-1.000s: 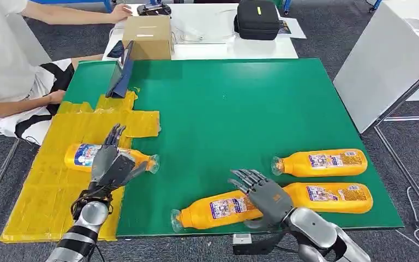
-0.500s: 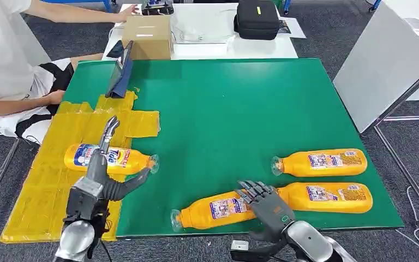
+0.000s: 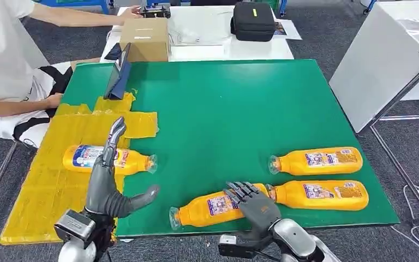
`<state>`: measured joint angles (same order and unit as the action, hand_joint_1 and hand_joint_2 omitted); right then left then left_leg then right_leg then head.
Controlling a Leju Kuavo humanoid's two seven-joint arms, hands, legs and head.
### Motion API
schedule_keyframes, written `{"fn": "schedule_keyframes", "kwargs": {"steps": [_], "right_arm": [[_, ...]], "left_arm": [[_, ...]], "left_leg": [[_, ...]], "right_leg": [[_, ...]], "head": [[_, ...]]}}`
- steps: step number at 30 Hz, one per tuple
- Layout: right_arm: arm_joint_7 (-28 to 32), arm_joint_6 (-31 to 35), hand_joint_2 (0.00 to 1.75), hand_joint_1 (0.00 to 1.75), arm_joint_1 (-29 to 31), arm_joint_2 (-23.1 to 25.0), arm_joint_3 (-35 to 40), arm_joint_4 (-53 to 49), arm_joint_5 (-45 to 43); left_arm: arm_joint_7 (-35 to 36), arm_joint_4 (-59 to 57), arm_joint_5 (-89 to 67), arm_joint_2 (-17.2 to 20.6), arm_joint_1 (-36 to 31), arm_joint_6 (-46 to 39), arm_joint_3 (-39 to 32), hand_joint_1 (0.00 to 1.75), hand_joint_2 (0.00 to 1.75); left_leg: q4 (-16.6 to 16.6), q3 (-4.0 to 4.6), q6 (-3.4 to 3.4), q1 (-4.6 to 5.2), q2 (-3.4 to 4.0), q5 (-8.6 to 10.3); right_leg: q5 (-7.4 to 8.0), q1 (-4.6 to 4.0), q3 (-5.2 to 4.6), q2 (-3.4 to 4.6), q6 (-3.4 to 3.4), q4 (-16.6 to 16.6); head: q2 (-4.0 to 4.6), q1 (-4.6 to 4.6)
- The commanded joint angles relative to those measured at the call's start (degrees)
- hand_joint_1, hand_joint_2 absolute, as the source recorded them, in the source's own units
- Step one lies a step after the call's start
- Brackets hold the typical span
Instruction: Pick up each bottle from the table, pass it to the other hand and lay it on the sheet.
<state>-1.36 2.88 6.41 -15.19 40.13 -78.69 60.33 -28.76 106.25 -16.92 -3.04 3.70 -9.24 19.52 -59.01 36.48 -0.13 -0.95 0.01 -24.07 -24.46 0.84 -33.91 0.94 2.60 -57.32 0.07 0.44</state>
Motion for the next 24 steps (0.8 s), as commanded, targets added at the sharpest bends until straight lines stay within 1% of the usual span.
{"fn": "schedule_keyframes", "kwargs": {"steps": [1,2,3,6,8,9,10,11,12,13,14,15,16,17,18,19,20,21,22,24], "right_arm": [[-1.32,2.88,1.75,1.73,3.21,7.48,-0.69,11.63,1.36],[-1.40,3.51,1.75,1.75,2.94,7.66,-0.97,10.80,1.62],[-1.51,4.49,1.75,1.75,2.52,7.96,-1.45,9.32,2.06],[-1.83,5.19,1.75,1.75,1.93,8.25,-2.13,7.19,2.56],[-1.88,8.31,1.75,1.75,0.84,9.28,-3.86,4.71,3.73],[-2.06,12.27,1.75,1.75,-0.27,10.27,-5.38,1.67,4.50],[-2.30,11.52,1.75,1.75,-0.87,10.39,-5.71,-0.44,4.76],[-2.77,10.92,1.75,1.75,-1.04,10.39,-5.73,-1.39,5.09],[-2.25,14.59,1.75,1.75,-2.08,11.36,-7.27,-3.18,5.34],[-1.30,17.04,1.75,1.75,-3.17,12.16,-8.69,-5.32,5.13],[-1.40,17.40,1.75,1.75,-3.68,12.48,-9.23,-7.00,5.10],[-0.08,20.55,1.75,1.75,-4.86,13.18,-10.46,-9.59,4.11],[0.93,23.29,1.75,1.75,-5.81,13.87,-11.64,-11.58,3.37],[0.88,23.20,1.75,1.75,-6.24,13.77,-11.93,-12.93,3.45],[0.88,23.20,1.75,1.75,-6.24,13.77,-11.93,-12.93,3.45],[0.88,23.20,1.75,1.75,-6.24,13.77,-11.93,-12.93,3.45],[0.88,23.20,1.75,1.75,-6.24,13.77,-11.93,-12.93,3.45],[1.71,24.20,1.75,1.75,-6.48,14.17,-12.61,-12.77,2.95],[2.95,26.68,1.75,1.75,-6.91,14.88,-13.64,-13.14,1.94],[4.70,29.18,1.75,1.75,-7.58,15.51,-14.94,-14.54,-0.34]], "left_arm": [[1.34,-2.21,-0.47,1.85,-1.29,-0.67,4.32,0.00,1.75],[1.44,-2.28,-0.49,1.79,-1.21,-0.60,4.18,0.00,1.75],[1.54,-2.25,-0.51,1.69,-1.00,-0.37,4.10,0.00,1.75],[1.58,-2.08,-0.67,1.46,-0.65,-0.36,3.96,0.00,1.75],[1.88,-1.81,-1.05,1.26,-0.27,-0.11,3.82,0.00,1.75],[2.11,-1.64,-1.27,1.15,0.03,0.00,3.82,0.00,1.75],[2.19,-1.44,-1.41,1.11,0.29,-0.05,3.83,0.00,1.75],[2.20,-1.40,-1.46,1.09,0.37,-0.07,3.85,0.00,1.75],[2.67,-1.44,-1.78,1.13,0.54,0.15,3.90,0.00,1.75],[3.11,-1.56,-2.21,1.01,0.81,0.14,3.84,0.00,1.75],[3.20,-1.81,-2.27,0.95,0.87,0.06,3.82,0.00,1.75],[3.35,-2.18,-2.45,0.93,0.92,-0.03,3.88,0.00,1.75],[3.54,-2.68,-2.60,0.95,0.93,-0.08,4.04,0.00,1.75],[3.47,-3.29,-2.57,0.87,0.87,-0.20,4.09,0.00,1.75],[3.47,-3.29,-2.57,0.87,0.87,-0.20,4.09,0.00,1.75],[3.47,-3.29,-2.57,0.87,0.87,-0.20,4.09,0.00,1.75],[3.47,-3.29,-2.57,0.87,0.87,-0.20,4.09,0.00,1.75],[3.49,-3.42,-2.60,0.88,0.78,-0.37,4.13,0.00,1.75],[3.70,-3.66,-2.65,0.92,0.75,-0.42,4.24,0.00,1.75],[3.68,-4.25,-2.66,0.94,0.62,-0.70,4.48,0.00,1.75]], "left_leg": [[0.19,-0.19,0.00,-0.04,0.29,0.15],[0.10,-0.27,-0.07,-0.14,0.49,-0.09],[0.13,-0.25,-0.07,-0.15,0.56,-0.06],[0.20,-0.05,-0.09,-0.28,0.48,0.08],[0.17,-0.07,-0.09,-0.29,0.42,0.01],[0.10,-0.14,0.00,-0.34,0.45,0.07],[0.16,-0.04,0.01,-0.35,0.39,0.21],[0.11,-0.05,0.06,-0.42,0.48,0.23],[0.21,0.06,0.00,-0.38,0.51,0.35],[0.14,0.17,0.22,-0.39,0.51,0.64],[0.14,0.32,0.15,-0.35,0.44,0.85],[0.08,0.55,0.15,-0.42,0.32,0.86],[0.15,0.50,0.12,-0.39,0.22,0.87],[0.06,0.65,0.14,-0.40,0.19,0.90],[0.08,0.62,0.12,-0.38,0.08,0.86],[0.05,0.72,0.14,-0.41,-0.01,0.87],[0.11,0.61,0.10,-0.36,-0.11,0.83],[0.08,0.72,0.13,-0.37,-0.16,0.86],[0.13,0.62,0.10,-0.35,-0.25,0.82],[0.12,0.71,0.08,-0.33,-0.32,0.82]], "right_leg": [[0.22,-0.08,0.06,0.17,-0.22,0.12],[0.08,-0.16,0.10,0.42,-0.22,0.09],[0.10,-0.16,0.02,0.48,-0.24,0.09],[0.02,-0.27,-0.19,0.55,-0.44,0.13],[-0.03,-0.29,-0.27,0.52,-0.42,0.12],[-0.09,-0.34,-0.38,0.59,-0.41,0.08],[-0.07,-0.37,-0.48,0.50,-0.43,0.11],[-0.04,-0.40,-0.38,0.64,-0.43,0.07],[0.05,-0.39,-0.22,0.63,-0.48,0.14],[0.40,-0.41,-0.39,0.70,-0.37,0.04],[0.43,-0.37,-0.54,0.61,-0.39,0.00],[0.50,-0.43,-0.74,0.53,-0.32,0.00],[0.67,-0.40,-0.71,0.40,-0.37,0.06],[0.82,-0.40,-0.86,0.40,-0.33,-0.01],[0.73,-0.38,-0.78,0.27,-0.34,-0.01],[0.70,-0.39,-0.83,0.27,-0.20,-0.01],[0.64,-0.35,-0.70,0.17,-0.21,0.04],[0.66,-0.36,-0.77,0.13,-0.22,0.04],[0.60,-0.34,-0.63,0.02,-0.24,0.08],[0.58,-0.32,-0.70,-0.05,-0.24,0.08]], "head": [[0.00,0.00],[0.00,0.00],[0.00,0.00],[0.00,0.00],[0.00,0.00],[0.00,0.00],[0.00,-0.04],[0.00,-0.02],[0.00,0.00],[0.00,0.00],[0.00,0.02],[0.00,0.02],[0.00,0.00],[0.00,0.02],[0.00,0.00],[0.00,0.00],[0.00,0.00],[0.00,0.00],[0.00,0.00],[0.00,0.00]]}}
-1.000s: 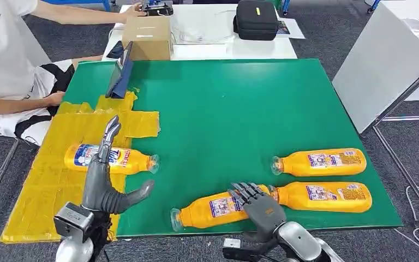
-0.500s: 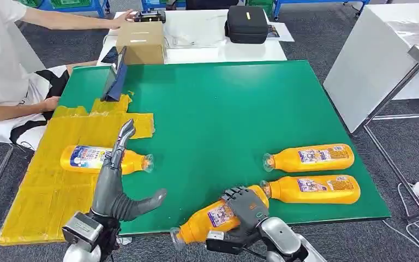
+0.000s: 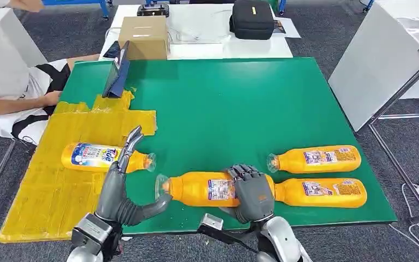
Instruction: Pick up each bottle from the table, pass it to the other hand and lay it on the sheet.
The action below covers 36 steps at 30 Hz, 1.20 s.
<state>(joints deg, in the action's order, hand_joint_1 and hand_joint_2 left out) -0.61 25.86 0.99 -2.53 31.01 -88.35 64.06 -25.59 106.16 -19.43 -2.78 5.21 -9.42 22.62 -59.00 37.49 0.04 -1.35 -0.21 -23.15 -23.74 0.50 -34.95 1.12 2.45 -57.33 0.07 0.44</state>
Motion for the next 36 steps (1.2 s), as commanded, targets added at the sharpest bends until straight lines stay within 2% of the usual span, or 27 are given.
{"fn": "schedule_keyframes", "kwargs": {"steps": [1,3,9,14,21,23,24,26,31,36], "right_arm": [[5.37,7.37,1.75,1.75,-2.65,3.17,-6.60,-5.98,-5.97],[7.93,8.87,1.75,1.75,-3.48,3.69,-7.80,-7.80,-9.87],[7.93,8.87,1.75,1.75,-3.48,3.69,-7.80,-7.80,-9.87],[14.73,10.95,1.75,1.75,-4.98,4.96,-10.21,-10.84,-23.06],[17.43,8.63,1.75,1.75,-4.26,6.57,-11.85,-8.47,-28.90],[18.57,5.32,1.75,1.75,-3.47,6.70,-10.68,-7.61,-32.02],[18.82,1.64,1.75,1.75,-2.64,6.65,-9.31,-6.47,-34.80],[19.92,-0.29,1.75,1.75,-0.61,7.23,-6.62,-3.20,-34.31],[20.53,-1.01,1.75,1.75,2.32,8.91,-3.05,1.23,-35.83],[20.36,-1.73,1.75,1.75,4.65,9.51,-0.53,4.71,-36.93]], "left_arm": [[0.50,-4.54,-0.14,0.78,-0.84,-0.71,1.54,0.00,1.75],[0.75,-5.23,0.63,0.89,-0.84,-0.75,1.44,0.00,1.75],[0.75,-5.23,0.63,0.89,-0.84,-0.75,1.44,0.00,1.75],[1.60,-6.99,4.63,1.07,-1.20,0.36,0.85,0.00,1.75],[2.88,-8.37,8.96,1.43,-2.25,3.09,0.77,0.00,1.75],[3.57,-8.84,10.52,1.80,-2.83,4.86,1.29,0.00,1.75],[3.87,-9.02,13.95,2.10,-3.28,8.11,2.01,0.00,1.75],[3.27,-8.97,17.39,2.08,-3.95,10.96,2.77,0.00,1.75],[3.14,-8.91,19.44,2.13,-5.67,12.78,4.93,0.00,1.75],[1.84,-8.70,17.21,1.94,-7.13,10.38,6.94,0.00,1.75]], "left_leg": [[0.07,-0.12,-0.08,0.09,-0.11,-0.06],[0.10,-0.24,-0.11,0.15,-0.13,-0.11],[0.09,-0.17,-0.13,0.14,-0.10,-0.13],[0.12,-0.22,-0.13,0.16,-0.14,-0.16],[0.09,-0.12,-0.10,0.12,-0.07,-0.12],[0.10,-0.11,-0.10,0.13,-0.09,-0.11],[0.14,-0.23,-0.11,0.14,-0.09,-0.14],[0.12,-0.16,-0.10,0.13,-0.02,-0.12],[0.13,-0.18,-0.10,0.13,0.01,-0.13],[0.14,-0.22,-0.13,0.12,0.03,-0.12]], "right_leg": [[-0.18,0.08,0.17,-0.21,0.06,0.03],[-0.24,0.13,0.30,-0.29,0.03,0.06],[-0.21,0.13,0.23,-0.24,0.06,0.07],[-0.24,0.13,0.27,-0.30,0.03,0.08],[-0.17,0.12,0.14,-0.19,0.06,0.07],[-0.16,0.12,0.14,-0.21,0.06,0.07],[-0.19,0.12,0.26,-0.24,0.03,0.11],[-0.15,0.12,0.18,-0.15,0.05,0.10],[-0.15,0.11,0.19,-0.12,0.04,0.10],[-0.15,0.10,0.25,-0.12,0.04,0.13]], "head": [[0.00,0.00],[0.00,0.00],[0.00,0.00],[0.00,0.00],[0.00,0.00],[0.00,0.00],[0.00,0.00],[0.00,0.00],[0.00,0.02],[0.00,0.00]]}}
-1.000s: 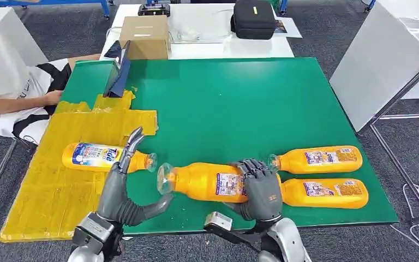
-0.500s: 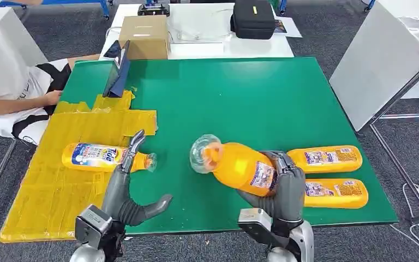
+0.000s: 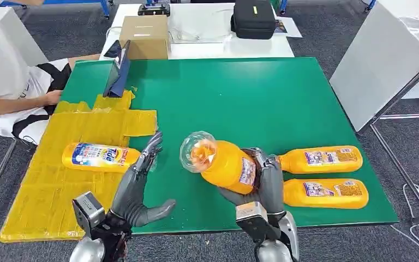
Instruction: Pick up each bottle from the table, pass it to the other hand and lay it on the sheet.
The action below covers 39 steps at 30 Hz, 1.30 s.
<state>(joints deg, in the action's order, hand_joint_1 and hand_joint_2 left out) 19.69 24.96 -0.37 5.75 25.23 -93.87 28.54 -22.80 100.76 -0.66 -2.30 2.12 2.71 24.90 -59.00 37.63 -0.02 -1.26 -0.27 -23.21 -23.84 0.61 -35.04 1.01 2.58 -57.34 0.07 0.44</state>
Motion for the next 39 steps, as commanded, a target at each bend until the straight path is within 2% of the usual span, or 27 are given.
{"fn": "schedule_keyframes", "kwargs": {"steps": [1,17,36,37,38,39], "right_arm": [[0.06,-0.83,1.75,1.75,6.00,1.23,5.26,10.23,-1.41],[-1.14,-2.95,1.75,1.75,9.79,1.93,11.56,16.80,-0.51],[-0.98,-1.90,1.75,1.75,11.22,1.29,16.02,18.42,5.10],[-1.02,-1.88,1.75,1.75,11.31,1.28,16.02,18.40,5.11],[-1.13,-1.85,1.75,1.75,11.38,1.29,15.98,18.43,5.08],[-1.24,-1.87,1.75,1.75,11.43,1.31,15.96,18.51,5.03]], "left_arm": [[-0.96,-3.30,-1.57,1.46,-4.03,-1.75,4.67,0.00,1.75],[-2.38,-4.57,-1.17,0.53,-6.11,-5.39,5.04,0.00,1.75],[-2.14,-7.30,1.73,-0.10,-8.14,-5.09,4.28,0.00,1.75],[-2.14,-7.59,1.73,-0.11,-8.21,-5.09,4.30,0.23,1.75],[-2.14,-7.88,1.73,-0.16,-8.29,-5.08,4.37,1.47,1.75],[-2.14,-8.01,1.74,-0.19,-8.32,-5.09,4.42,1.73,1.75]], "left_leg": [[0.11,-0.28,-0.05,0.02,0.08,-0.06],[0.09,-0.23,-0.06,0.02,0.03,-0.05],[0.08,-0.17,-0.06,0.03,-0.04,-0.02],[0.14,-0.29,-0.09,0.05,-0.06,-0.04],[0.07,-0.11,-0.05,0.02,-0.01,-0.02],[0.13,-0.32,-0.09,0.06,-0.04,-0.06]], "right_leg": [[-0.04,-0.01,0.26,0.00,-0.07,0.11],[-0.04,-0.01,0.23,-0.07,-0.06,0.10],[-0.04,0.00,0.19,-0.16,-0.05,0.09],[-0.07,0.01,0.32,-0.21,-0.08,0.13],[-0.03,0.00,0.13,-0.11,-0.04,0.08],[-0.09,0.02,0.33,-0.18,-0.08,0.11]], "head": [[0.00,0.00],[0.00,0.02],[0.00,0.00],[0.00,-0.02],[0.00,0.00],[0.00,0.00]]}}
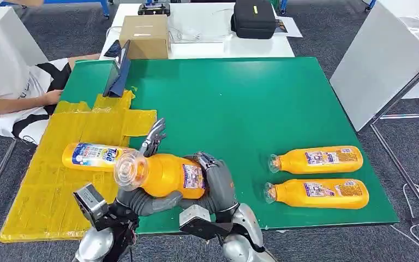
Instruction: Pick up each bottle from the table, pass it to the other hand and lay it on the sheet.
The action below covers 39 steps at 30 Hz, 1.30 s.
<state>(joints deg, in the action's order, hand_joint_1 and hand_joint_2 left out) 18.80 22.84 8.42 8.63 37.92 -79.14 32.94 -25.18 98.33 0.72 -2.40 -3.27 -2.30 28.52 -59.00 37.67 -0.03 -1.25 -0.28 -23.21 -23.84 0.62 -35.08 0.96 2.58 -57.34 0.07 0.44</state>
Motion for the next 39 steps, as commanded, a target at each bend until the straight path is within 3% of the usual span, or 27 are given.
{"fn": "schedule_keyframes", "kwargs": {"steps": [1,29,30,33,39], "right_arm": [[-0.46,0.24,1.75,1.75,2.66,-1.57,3.22,3.89,0.58],[-0.60,2.38,1.75,1.71,2.51,-1.18,1.63,3.00,-0.36],[0.13,4.69,1.75,0.00,2.26,-1.15,0.85,2.43,-0.24],[0.15,4.95,1.75,0.00,2.27,-1.47,0.40,1.87,-0.41],[0.89,10.43,1.75,0.00,0.20,-4.11,-3.96,-6.44,2.35]], "left_arm": [[0.21,-5.59,0.46,-0.16,-2.89,-0.08,0.81,1.75,1.75],[-0.37,-5.63,2.38,-0.61,-2.96,-0.79,-0.55,1.75,1.75],[-0.85,-5.47,1.53,-0.45,-3.42,-2.10,-0.91,1.75,1.75],[-0.93,-5.23,1.31,-0.31,-3.73,-2.52,-1.30,1.75,1.75],[-2.49,-2.56,-8.30,2.14,-6.03,-12.68,-6.77,1.75,1.75]], "left_leg": [[0.11,-0.30,-0.07,0.03,-0.04,-0.05],[0.11,-0.34,-0.07,0.02,-0.02,-0.08],[0.06,-0.20,-0.05,0.01,-0.02,-0.05],[0.09,-0.29,-0.08,0.04,-0.04,-0.06],[0.04,-0.28,-0.08,0.05,-0.09,-0.07]], "right_leg": [[-0.07,-0.01,0.33,-0.14,-0.07,0.11],[-0.10,-0.02,0.36,-0.13,-0.09,0.11],[-0.06,-0.02,0.22,-0.10,-0.06,0.06],[-0.09,0.00,0.31,-0.14,-0.08,0.08],[-0.12,0.00,0.30,-0.20,-0.09,0.02]], "head": [[0.00,0.00],[0.00,0.00],[0.00,0.00],[0.00,-0.02],[0.00,0.00]]}}
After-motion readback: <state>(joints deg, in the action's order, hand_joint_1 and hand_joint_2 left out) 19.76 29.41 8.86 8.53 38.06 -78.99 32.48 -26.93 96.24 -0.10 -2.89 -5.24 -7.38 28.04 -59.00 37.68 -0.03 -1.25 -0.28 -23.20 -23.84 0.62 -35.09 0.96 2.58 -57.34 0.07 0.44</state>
